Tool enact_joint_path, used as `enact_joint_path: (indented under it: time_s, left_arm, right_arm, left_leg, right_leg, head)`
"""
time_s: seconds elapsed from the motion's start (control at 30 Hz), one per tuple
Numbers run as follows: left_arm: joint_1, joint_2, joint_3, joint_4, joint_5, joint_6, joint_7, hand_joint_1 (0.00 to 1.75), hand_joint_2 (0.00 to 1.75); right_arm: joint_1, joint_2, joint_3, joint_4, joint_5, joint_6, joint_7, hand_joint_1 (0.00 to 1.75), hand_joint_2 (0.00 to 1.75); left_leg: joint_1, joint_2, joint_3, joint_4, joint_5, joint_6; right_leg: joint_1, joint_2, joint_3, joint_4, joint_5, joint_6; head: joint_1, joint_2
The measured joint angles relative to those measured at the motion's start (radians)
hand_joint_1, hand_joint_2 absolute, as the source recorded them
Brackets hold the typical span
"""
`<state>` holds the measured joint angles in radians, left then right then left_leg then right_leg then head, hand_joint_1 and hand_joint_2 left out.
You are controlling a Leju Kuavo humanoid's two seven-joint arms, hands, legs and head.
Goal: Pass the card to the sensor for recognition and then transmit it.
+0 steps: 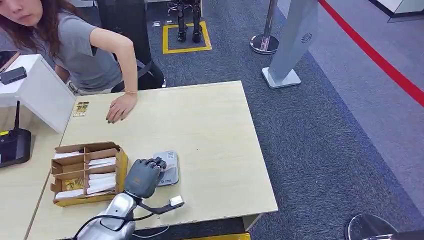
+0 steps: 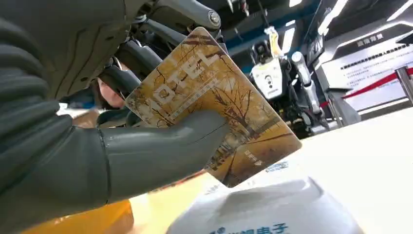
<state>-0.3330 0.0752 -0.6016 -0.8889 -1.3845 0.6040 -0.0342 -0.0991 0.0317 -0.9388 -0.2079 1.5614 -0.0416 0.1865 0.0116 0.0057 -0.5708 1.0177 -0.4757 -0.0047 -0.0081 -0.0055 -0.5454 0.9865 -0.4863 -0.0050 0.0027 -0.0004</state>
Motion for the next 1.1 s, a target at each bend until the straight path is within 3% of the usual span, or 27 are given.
enact_joint_path:
  time_s: [0.23, 0.7, 0.77, 0.87, 0.97, 1.1]
  left_arm:
    - [-0.003, -0.007, 0.000, 0.004, 0.110, -0.067, -0.044, 1.75, 1.75]
    - [-0.005, -0.001, 0.000, -0.008, 0.150, -0.066, -0.045, 1.75, 1.75]
    - [-0.004, 0.005, 0.000, -0.018, 0.118, -0.042, -0.025, 1.75, 1.75]
    - [-0.002, 0.028, 0.006, -0.054, -0.020, 0.029, 0.076, 1.75, 1.75]
    - [0.002, 0.075, 0.019, -0.143, -0.154, 0.032, 0.181, 1.75, 1.75]
    - [-0.003, 0.154, 0.038, -0.266, -0.179, 0.032, 0.251, 1.75, 1.75]
  right_arm:
    - [-0.004, 0.000, 0.002, 0.000, 0.000, 0.000, 0.000, 0.00, 0.00]
    - [-0.012, -0.003, 0.016, 0.000, 0.000, 0.001, 0.000, 0.00, 0.00]
    - [-0.013, -0.003, 0.021, 0.000, -0.002, 0.001, 0.000, 0.00, 0.00]
    - [-0.013, -0.003, 0.024, 0.000, -0.006, 0.000, 0.000, 0.00, 0.00]
    - [-0.014, -0.003, 0.025, 0.000, -0.011, 0.000, 0.000, 0.00, 0.00]
    - [-0.013, -0.003, 0.026, 0.000, -0.013, 0.000, 0.000, 0.00, 0.00]
  left_leg:
    - [0.000, 0.000, 0.000, 0.000, 0.000, 0.000]
    - [0.000, 0.000, 0.000, 0.000, 0.000, 0.000]
    - [0.000, 0.000, 0.000, 0.000, 0.000, 0.000]
    - [0.000, 0.000, 0.000, 0.000, 0.001, 0.000]
    - [0.001, 0.000, 0.000, 0.000, 0.001, 0.000]
    - [0.001, 0.000, 0.000, 0.000, 0.001, 0.000]
  right_leg:
    - [0.000, 0.000, 0.000, 0.000, 0.000, 0.000]
    - [0.000, 0.000, 0.001, 0.000, 0.000, 0.000]
    - [0.000, 0.000, 0.001, 0.000, 0.000, 0.000]
    - [0.000, 0.000, 0.001, 0.001, 0.000, 0.000]
    - [0.000, 0.000, 0.000, 0.001, 0.000, 0.000]
    - [0.000, 0.000, 0.000, 0.001, 0.000, 0.000]
  head:
    - [0.000, 0.000]
    - [0.000, 0.000]
    - [0.000, 0.000]
    - [0.000, 0.000]
    - [0.000, 0.000]
    - [0.000, 0.000]
